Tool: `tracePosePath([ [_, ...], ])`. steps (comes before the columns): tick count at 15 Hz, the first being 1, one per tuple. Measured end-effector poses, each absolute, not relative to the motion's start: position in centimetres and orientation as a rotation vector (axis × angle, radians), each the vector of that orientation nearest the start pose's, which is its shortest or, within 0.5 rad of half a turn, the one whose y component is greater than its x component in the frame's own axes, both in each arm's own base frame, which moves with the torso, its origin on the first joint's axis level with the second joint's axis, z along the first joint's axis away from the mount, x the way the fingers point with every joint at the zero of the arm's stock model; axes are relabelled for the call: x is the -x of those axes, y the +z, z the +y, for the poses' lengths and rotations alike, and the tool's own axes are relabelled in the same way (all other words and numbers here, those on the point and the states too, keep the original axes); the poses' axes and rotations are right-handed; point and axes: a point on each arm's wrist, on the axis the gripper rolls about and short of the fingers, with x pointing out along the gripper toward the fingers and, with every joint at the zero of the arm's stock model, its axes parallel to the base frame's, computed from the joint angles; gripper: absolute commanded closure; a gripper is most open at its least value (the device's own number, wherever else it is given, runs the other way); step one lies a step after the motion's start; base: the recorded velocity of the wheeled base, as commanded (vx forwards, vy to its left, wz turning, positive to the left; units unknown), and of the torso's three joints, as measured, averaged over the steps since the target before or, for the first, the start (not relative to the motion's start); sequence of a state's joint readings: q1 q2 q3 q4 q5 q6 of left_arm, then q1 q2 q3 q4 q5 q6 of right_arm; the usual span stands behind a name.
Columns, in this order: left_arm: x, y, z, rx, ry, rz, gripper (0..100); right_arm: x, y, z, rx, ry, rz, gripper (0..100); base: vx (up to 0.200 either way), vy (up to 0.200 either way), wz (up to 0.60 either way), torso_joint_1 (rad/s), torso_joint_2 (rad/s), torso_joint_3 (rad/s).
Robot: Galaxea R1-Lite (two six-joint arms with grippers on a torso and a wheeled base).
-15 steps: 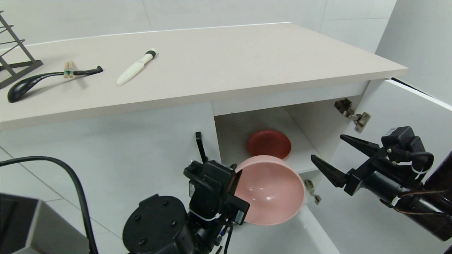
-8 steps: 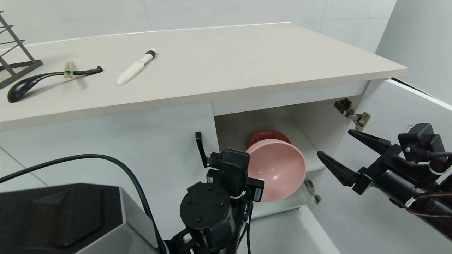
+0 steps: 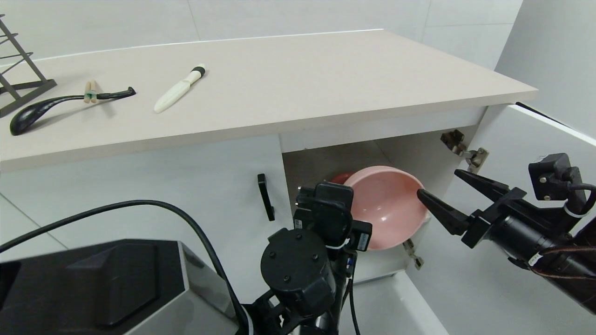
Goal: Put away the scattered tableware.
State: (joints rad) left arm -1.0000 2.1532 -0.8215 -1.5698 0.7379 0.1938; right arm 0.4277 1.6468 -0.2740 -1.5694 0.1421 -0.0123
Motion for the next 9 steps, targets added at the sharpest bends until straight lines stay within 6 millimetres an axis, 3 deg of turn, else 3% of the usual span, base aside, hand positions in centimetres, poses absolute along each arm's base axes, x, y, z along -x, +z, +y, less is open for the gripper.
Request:
tracePosePath([
  [8,-21.8,12.6,-31.4,0.016,-0.303,-0.211,100,-22.2,15.7,9.6,-0.011,0.533,-0.178,0,0.0,0.0,0.0,0.0,0.0,0.0],
  [9,-21.9,12.7,-31.5,0.021,-0.302,-0.215,100,-22.2,15.6,9.6,-0.009,0.531,-0.173,100,0.0,0.0,0.0,0.0,0.0,0.0],
])
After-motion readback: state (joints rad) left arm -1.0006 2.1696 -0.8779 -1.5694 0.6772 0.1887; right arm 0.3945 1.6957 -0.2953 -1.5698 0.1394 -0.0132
